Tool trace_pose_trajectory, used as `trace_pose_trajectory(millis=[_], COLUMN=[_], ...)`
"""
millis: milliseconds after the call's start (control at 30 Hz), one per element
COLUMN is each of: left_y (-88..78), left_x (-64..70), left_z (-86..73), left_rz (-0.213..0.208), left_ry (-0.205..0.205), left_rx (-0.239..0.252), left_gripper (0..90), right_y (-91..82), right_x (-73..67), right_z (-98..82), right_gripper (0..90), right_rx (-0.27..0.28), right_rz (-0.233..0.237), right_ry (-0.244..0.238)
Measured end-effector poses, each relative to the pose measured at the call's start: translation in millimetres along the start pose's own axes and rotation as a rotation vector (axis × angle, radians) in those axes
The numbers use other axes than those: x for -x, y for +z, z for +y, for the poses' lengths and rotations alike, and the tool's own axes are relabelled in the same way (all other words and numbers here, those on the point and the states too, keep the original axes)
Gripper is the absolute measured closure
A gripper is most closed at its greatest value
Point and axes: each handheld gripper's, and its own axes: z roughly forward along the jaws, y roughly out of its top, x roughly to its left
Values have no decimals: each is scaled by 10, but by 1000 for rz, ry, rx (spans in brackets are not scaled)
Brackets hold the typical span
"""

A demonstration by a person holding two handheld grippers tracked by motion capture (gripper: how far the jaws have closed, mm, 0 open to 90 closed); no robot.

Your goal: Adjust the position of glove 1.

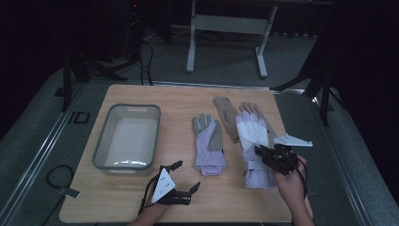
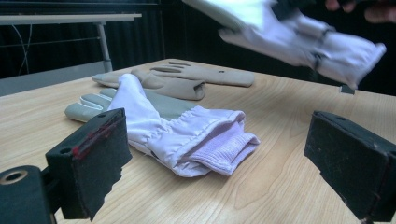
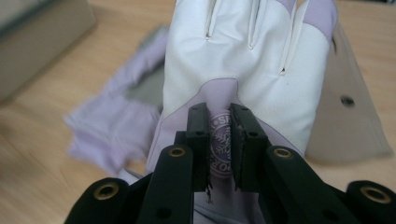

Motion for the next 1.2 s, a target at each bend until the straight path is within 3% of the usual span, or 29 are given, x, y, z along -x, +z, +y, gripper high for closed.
trace_pose_trajectory(millis=[100,133,267,400,567,867,1200], left_y=[1,1,0,0,-1,-2,-4], left_x=[1,0,5,9,6,4,4], left_z=[0,0,0,0,-1,-1,0], left_rz=[3,3,4,3,4,4,4], left_ry=[0,-1,7,9,5,1,-2], left_rx=[-1,-1,0,0,0,0,-2], left_gripper=[65,65,65,65,65,65,64], right_y=[25,67,219,422,661,1070,1394], right_x=[-82,-196,-389,-543,-732,-933,-898], right_z=[133,261,420,499,523,565,456], right_gripper=[789,788,788,788,788,787,781], right_rx=[15,32,39,17,-14,-74,-142], right_rz=[5,2,5,36,35,0,-28], right_ry=[14,29,53,98,116,108,131])
